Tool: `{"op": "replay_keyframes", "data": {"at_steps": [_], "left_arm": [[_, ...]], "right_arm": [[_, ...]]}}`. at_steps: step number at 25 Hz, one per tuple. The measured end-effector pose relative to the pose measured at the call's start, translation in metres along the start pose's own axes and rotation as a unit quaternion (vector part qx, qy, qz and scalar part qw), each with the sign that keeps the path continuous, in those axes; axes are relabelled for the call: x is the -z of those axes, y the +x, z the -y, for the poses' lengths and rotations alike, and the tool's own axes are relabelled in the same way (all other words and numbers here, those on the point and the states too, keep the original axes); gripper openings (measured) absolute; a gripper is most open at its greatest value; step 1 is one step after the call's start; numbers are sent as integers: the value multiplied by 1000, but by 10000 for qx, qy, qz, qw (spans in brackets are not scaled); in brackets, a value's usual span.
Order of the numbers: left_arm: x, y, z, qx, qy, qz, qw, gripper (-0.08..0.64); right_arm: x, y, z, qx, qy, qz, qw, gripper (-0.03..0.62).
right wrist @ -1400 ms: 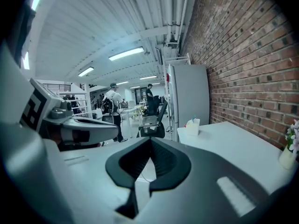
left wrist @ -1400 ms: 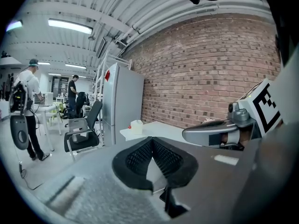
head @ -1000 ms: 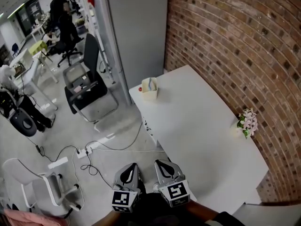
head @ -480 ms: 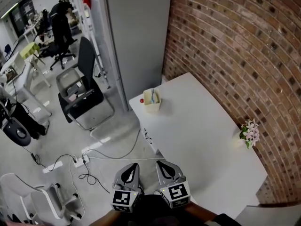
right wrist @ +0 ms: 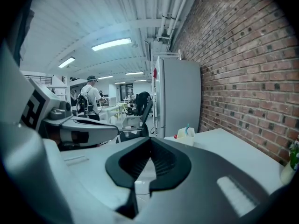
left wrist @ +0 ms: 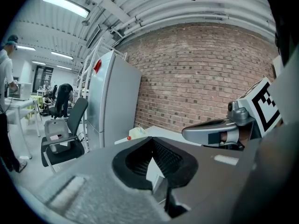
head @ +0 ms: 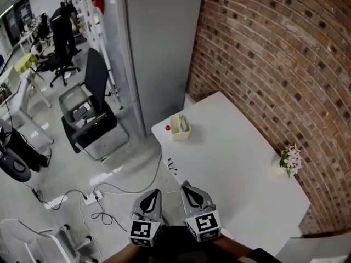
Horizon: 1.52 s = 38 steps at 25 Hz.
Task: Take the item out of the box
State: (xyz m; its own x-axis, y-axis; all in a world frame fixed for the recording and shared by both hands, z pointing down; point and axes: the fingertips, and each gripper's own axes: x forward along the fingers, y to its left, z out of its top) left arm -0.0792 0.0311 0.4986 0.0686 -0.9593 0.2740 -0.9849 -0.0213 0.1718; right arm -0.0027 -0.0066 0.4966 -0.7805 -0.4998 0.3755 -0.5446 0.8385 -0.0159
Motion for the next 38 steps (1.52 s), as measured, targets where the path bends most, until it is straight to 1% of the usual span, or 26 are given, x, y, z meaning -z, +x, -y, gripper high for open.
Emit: {"op": "replay_keyframes", "data": {"at_steps": [10, 15, 19, 27, 31, 38], "left_arm": [[-7, 1, -56, 47, -71, 49, 10000, 5], [-9, 2, -72, 32, -129, 88, 9999, 5], [-13, 9, -77, 54, -195, 97, 9997, 5], [-17, 38, -90, -90, -207, 12, 9997, 5], [-24, 61, -95, -138, -133, 14, 9998, 5], [-40, 109, -95, -109, -65, 20, 9999, 5]], "right_arm": [[-17, 44, -20, 215, 31, -76, 9997, 2], [-19, 58, -25, 265, 1, -135, 9996, 2], [-21, 67, -24, 275, 4, -158, 9995, 2], [-19, 93, 0, 250, 91, -219, 9994, 2], [-25, 110, 21, 278, 33, -229, 9993, 2], [-31, 140, 62, 320, 48, -274, 9991, 2]]}}
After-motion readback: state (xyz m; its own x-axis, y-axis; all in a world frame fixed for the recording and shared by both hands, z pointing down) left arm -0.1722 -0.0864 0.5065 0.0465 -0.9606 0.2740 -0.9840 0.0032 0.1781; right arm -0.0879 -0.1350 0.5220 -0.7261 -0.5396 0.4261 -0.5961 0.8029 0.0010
